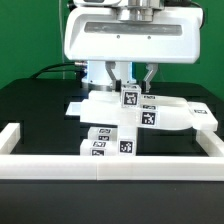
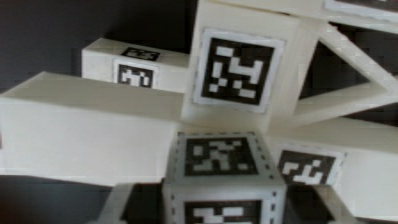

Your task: Assemble chair

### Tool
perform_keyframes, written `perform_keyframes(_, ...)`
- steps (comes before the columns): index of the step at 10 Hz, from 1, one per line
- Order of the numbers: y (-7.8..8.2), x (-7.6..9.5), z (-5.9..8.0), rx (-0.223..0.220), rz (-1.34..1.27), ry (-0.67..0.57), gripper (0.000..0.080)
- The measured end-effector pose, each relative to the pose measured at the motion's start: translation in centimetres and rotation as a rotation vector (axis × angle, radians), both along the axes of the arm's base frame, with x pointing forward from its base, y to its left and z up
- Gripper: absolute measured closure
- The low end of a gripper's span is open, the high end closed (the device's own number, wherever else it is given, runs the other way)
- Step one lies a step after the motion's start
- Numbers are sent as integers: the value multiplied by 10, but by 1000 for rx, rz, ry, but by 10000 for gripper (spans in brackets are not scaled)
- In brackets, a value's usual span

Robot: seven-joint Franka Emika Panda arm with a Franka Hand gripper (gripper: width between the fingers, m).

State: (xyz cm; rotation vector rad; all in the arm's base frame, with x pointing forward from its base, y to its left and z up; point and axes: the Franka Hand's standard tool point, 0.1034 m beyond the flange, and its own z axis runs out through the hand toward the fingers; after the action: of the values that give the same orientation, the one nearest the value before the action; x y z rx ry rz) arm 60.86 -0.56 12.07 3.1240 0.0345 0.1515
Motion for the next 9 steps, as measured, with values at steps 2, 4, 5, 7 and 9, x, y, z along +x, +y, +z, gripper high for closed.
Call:
perform_keyframes(2, 0, 0, 0, 14, -132, -2, 514)
perform_keyframes(4, -3, 0, 0, 25, -251, -3, 514)
perform_keyframes(5, -2, 0, 0, 37, -352, -5, 514)
perform_keyframes(7, -2, 0, 0, 53, -491, -7, 514)
perform_keyframes(9, -2, 1, 0, 67, -608, -10, 512)
